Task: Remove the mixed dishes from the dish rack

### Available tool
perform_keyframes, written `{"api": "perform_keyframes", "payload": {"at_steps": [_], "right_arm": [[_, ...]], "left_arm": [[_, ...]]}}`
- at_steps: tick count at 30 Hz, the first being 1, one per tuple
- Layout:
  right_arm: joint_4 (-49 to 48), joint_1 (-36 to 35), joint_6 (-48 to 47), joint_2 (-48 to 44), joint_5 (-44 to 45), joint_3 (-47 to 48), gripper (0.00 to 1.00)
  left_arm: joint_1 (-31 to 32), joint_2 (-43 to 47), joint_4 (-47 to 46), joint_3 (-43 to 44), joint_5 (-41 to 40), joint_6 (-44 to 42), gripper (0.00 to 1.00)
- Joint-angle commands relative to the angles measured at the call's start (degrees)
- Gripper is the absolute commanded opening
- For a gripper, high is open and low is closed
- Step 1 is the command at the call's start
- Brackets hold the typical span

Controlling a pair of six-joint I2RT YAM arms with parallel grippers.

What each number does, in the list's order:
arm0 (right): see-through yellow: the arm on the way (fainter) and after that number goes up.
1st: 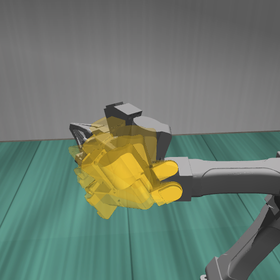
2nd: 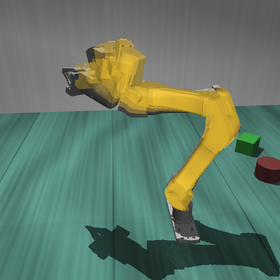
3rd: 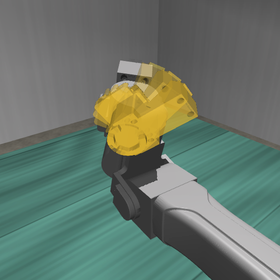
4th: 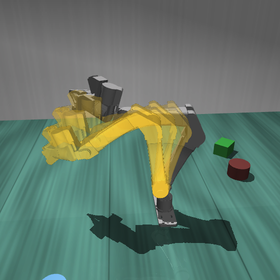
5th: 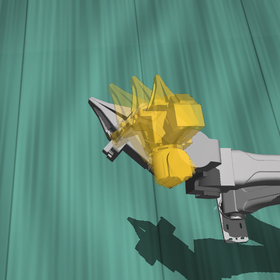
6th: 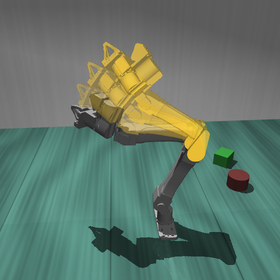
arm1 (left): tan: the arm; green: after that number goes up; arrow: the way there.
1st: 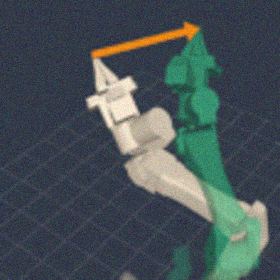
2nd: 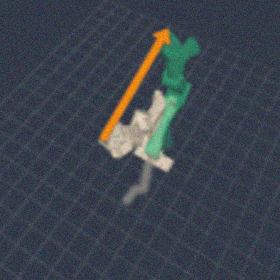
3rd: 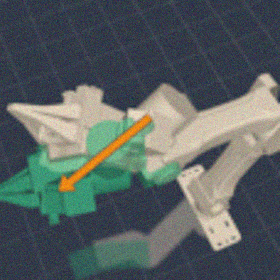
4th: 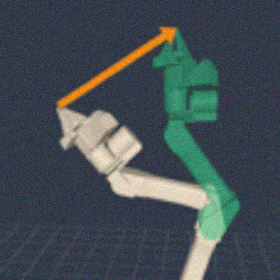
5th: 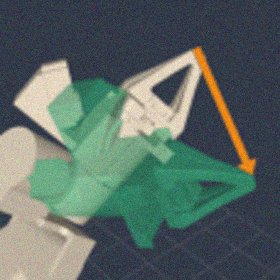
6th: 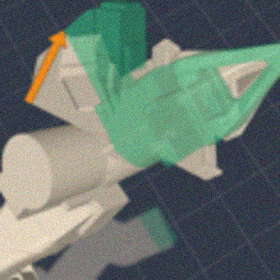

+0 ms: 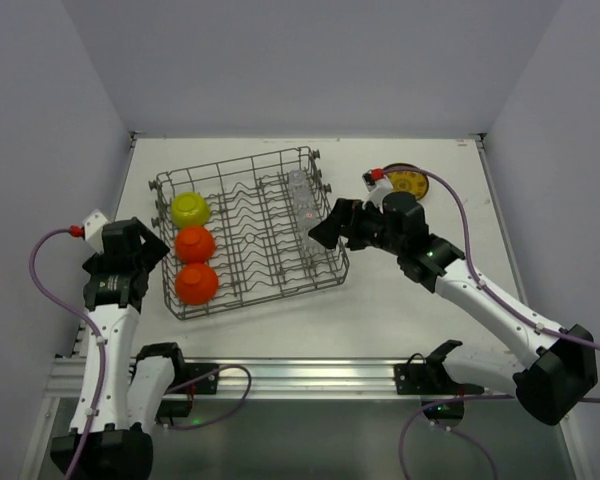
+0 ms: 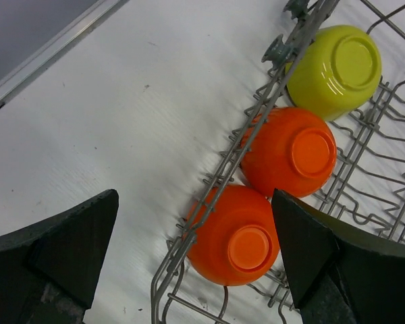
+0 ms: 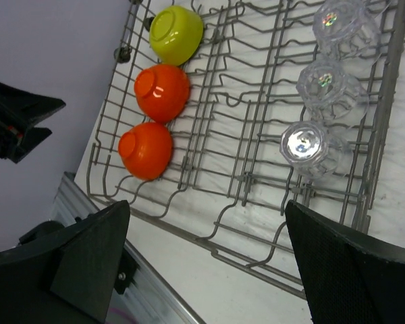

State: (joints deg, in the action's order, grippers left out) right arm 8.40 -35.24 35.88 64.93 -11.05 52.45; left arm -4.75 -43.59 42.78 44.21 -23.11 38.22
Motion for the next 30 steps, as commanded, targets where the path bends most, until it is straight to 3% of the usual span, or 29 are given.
{"api": "perform_keyframes", "payload": {"at_steps": [1, 6, 11, 13, 16, 19, 20, 21, 24, 30], "right_arm": [[-8.04, 0.0, -0.37, 0.37, -7.04, -3.31, 0.99], [-13.76, -0.17, 1.56, 7.84, -20.04, -0.6, 0.99], [-12.45, -0.26, -0.63, 8.47, -21.12, 0.2, 0.99], [-12.18, -0.26, -1.25, 7.15, -20.42, -0.41, 0.99], [-10.17, -0.26, -2.83, 5.3, -20.59, 0.11, 0.99], [-8.58, -0.18, -3.88, 4.16, -20.68, 1.43, 0.99], [-8.58, -0.26, -3.89, 4.07, -20.94, 1.69, 0.99], [-9.28, -0.26, -3.45, 4.07, -21.55, 1.69, 0.99], [-12.44, -0.26, -1.61, 5.21, -27.0, 1.78, 0.99], [-13.15, -0.88, -0.46, 7.5, -28.86, 2.84, 0.99]], "left_arm": [[-5.17, -0.61, -4.02, -0.78, 12.91, -3.33, 1.0], [-5.79, -0.36, -8.15, -2.9, 15.64, -6.73, 0.95], [-5.79, -1.58, -10.35, -0.26, 14.14, -12.2, 0.88], [-5.79, -4.3, -12.97, 0.0, 18.43, -15.45, 0.88], [-5.88, -10.71, -12.2, 1.75, 18.02, -16.68, 0.86], [-5.88, -14.32, -13.07, 2.9, 18.89, -17.3, 0.73], [-5.88, -15.46, -13.51, 3.16, 19.59, -17.56, 0.59], [-5.88, -16.08, -13.78, 3.52, 20.38, -18.08, 0.55], [-5.88, -18.89, -14.05, 4.75, 20.74, -18.79, 0.54], [-5.88, -21.62, -14.22, 4.14, 16.01, -20.02, 0.51]]}}
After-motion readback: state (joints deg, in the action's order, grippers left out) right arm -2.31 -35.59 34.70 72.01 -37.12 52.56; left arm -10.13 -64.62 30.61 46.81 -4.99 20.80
